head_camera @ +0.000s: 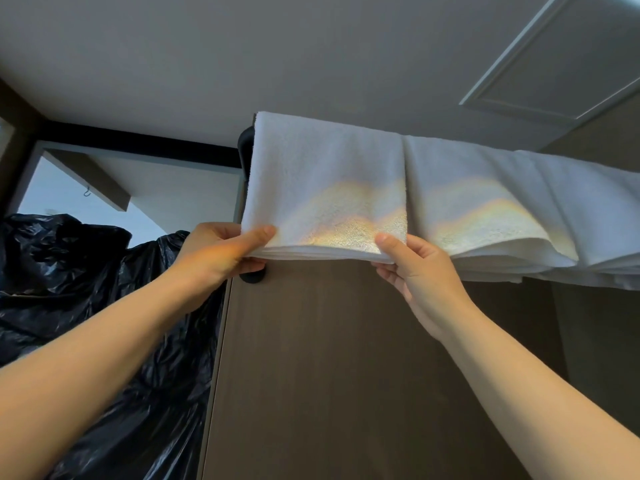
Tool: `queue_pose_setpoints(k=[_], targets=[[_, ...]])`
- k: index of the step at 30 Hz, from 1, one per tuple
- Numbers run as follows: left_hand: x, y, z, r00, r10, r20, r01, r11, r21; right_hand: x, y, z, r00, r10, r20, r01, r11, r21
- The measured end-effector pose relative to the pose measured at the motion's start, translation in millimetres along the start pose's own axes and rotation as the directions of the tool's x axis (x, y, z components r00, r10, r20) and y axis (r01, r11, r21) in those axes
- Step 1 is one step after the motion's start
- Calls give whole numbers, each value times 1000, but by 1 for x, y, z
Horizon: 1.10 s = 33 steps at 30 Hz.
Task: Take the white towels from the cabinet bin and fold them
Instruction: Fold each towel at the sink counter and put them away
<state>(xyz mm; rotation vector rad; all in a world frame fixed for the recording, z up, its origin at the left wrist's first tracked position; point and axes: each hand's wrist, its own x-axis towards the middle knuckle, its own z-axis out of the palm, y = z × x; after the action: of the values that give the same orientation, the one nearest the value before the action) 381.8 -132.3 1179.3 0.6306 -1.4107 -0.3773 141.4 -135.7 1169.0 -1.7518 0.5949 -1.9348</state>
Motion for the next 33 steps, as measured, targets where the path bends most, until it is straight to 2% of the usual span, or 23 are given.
queue_pose_setpoints(k=[3,7,9,11,13,14,16,18,19,22,24,28,33], targets=[[-3,-1,7,996,28,-80,-27,1000,3,-2,0,9,990,-87,-108,83,996,-34],[-6,-4,11,983,53,-174,-56,998,-11,-9,3,18,972,-178,-150,164,981,-105],[-8,-2,11,979,58,-197,-55,998,17,-11,2,16,976,-152,-156,137,985,-108],[-11,-2,7,980,37,-193,-41,999,-17,-20,3,14,989,-76,-131,71,997,-40],[-20,-6,-1,993,-17,-120,5,995,-99,-39,9,10,995,-15,-95,13,1000,-19],[-27,-11,-6,996,-38,-79,31,996,-81,-50,16,7,997,-8,-79,1,996,-91],[-46,-28,-16,999,-53,13,51,992,113,-75,32,1,999,-1,-34,-9,958,-287],[-71,-51,-27,990,-25,141,-41,895,445,-96,47,-4,1000,9,-3,-10,903,-429],[-84,-64,-33,971,-22,239,-114,832,542,-106,55,-6,1000,20,15,-10,875,-485],[-127,-106,-43,867,-136,479,-237,733,637,-137,79,-9,992,99,79,-29,781,-623],[-158,-132,-47,827,-202,525,-260,690,675,-162,100,-9,974,202,106,-64,689,-722],[-222,-181,-51,778,-287,558,-234,693,682,-216,149,-5,910,397,118,-96,481,-872],[-289,-235,-62,693,-439,571,-189,654,732,-287,198,4,781,612,123,-143,367,-919]])
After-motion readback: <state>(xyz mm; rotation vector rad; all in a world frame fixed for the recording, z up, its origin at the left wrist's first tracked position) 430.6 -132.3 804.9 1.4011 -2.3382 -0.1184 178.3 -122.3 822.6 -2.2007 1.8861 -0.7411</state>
